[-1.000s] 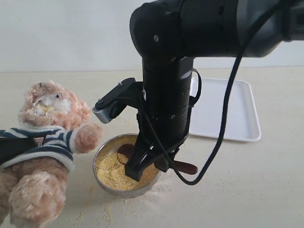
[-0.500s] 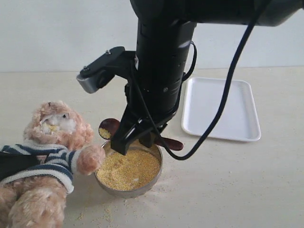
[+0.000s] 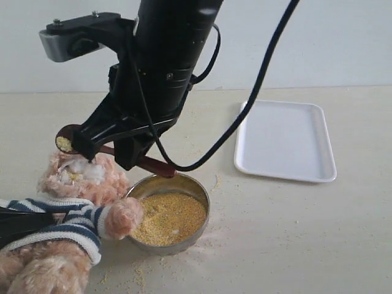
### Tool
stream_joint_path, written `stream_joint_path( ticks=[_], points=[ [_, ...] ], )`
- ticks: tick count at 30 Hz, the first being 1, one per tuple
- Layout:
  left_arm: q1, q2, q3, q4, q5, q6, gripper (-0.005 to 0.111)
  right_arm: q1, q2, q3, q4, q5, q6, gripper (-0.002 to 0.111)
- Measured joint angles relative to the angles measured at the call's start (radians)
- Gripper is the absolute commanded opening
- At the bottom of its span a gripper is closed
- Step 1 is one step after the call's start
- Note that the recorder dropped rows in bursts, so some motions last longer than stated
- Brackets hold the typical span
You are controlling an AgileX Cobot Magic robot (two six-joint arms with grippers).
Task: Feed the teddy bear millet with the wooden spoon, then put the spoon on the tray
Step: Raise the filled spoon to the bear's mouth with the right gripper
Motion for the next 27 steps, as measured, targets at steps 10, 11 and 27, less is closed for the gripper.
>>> stream_joint_path(
  ticks=[10, 11, 27],
  points=[
    [0.0, 0.0, 0.0, 0.0, 0.02, 0.0, 0.005, 0.0, 0.078, -0.002, 0.017, -0.013, -0.02, 0.0],
    [0.0, 0.0, 0.0, 0.0, 0.02, 0.0, 0.005, 0.0, 0.078, -0.002, 0.017, -0.025, -0.023, 0.0],
    [0.0, 0.0, 0.0, 0.0, 0.042, 0.0, 0.005, 0.117, 0.078, -0.002, -0.345, -0.082, -0.162, 0.0]
  ],
)
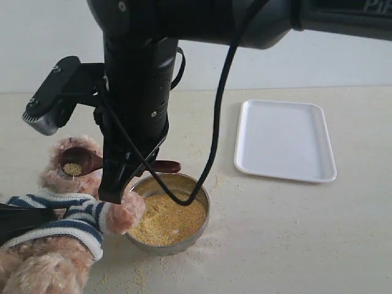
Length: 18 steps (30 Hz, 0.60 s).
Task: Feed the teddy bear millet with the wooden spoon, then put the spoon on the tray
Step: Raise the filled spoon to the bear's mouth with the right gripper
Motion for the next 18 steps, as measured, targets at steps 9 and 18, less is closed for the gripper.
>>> stream_joint_path(
  ticks=[9, 18],
  points=[
    [0.0, 0.0, 0.0, 0.0, 0.0, 0.0, 0.005, 0.086, 0.001, 0.0, -0.217, -0.049, 0.067, 0.0],
    [0.0, 0.0, 0.0, -0.014, 0.012, 0.0, 0.005, 0.117, 0.001, 0.0, -0.34, 0.002, 0.112, 0.0]
  ],
)
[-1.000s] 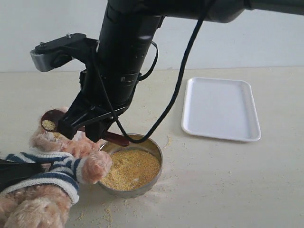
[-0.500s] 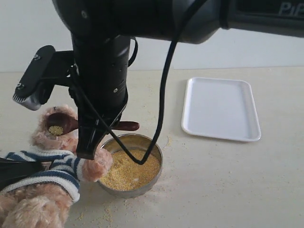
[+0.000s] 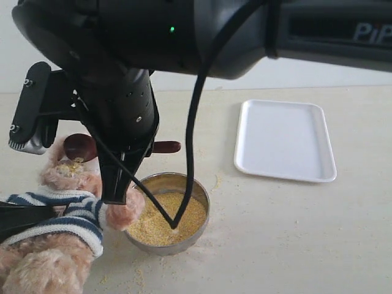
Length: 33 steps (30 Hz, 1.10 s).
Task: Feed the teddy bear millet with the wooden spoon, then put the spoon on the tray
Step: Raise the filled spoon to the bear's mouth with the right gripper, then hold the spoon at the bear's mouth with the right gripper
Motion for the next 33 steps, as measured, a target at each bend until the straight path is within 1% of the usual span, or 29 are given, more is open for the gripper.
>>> stream_joint_path(
  ticks=[17, 33],
  points=[
    [0.0, 0.0, 0.0, -0.021, 0.013, 0.015, 0.005, 0.002, 0.0, 0.0, -0.014, 0.012, 0.119, 0.0],
    [0.0, 0.0, 0.0, -0.021, 0.013, 0.018, 0.005, 0.002, 0.0, 0.0, -0.014, 0.012, 0.149, 0.0]
  ],
)
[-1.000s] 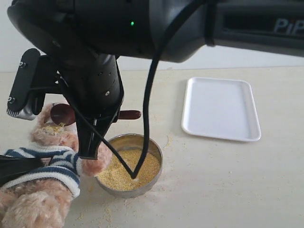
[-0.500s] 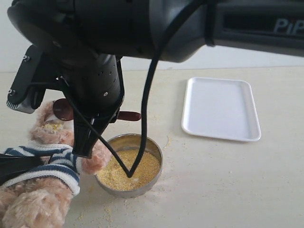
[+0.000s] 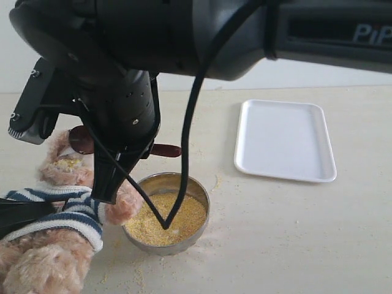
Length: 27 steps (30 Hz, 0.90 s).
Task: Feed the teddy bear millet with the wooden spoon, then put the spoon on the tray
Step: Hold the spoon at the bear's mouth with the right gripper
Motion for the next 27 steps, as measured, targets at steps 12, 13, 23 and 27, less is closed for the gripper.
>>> stream_joint_path(
  ticks=[12, 13, 23, 27],
  points=[
    [0.0, 0.0, 0.0, 0.0, 0.0, 0.008, 0.005, 0.0, 0.0, 0.0, 0.018, -0.003, 0.026, 0.0],
    [0.0, 0.0, 0.0, 0.0, 0.0, 0.01, 0.005, 0.0, 0.0, 0.0, 0.026, -0.004, 0.026, 0.0],
    [0.0, 0.0, 0.0, 0.0, 0.0, 0.045, 0.005, 0.0, -0.009, 0.0, 0.071, 0.004, 0.076, 0.0],
    [0.0, 0.0, 0.0, 0.0, 0.0, 0.045, 0.005, 0.0, -0.022, 0.0, 0.071, 0.051, 0.078, 0.0]
  ],
)
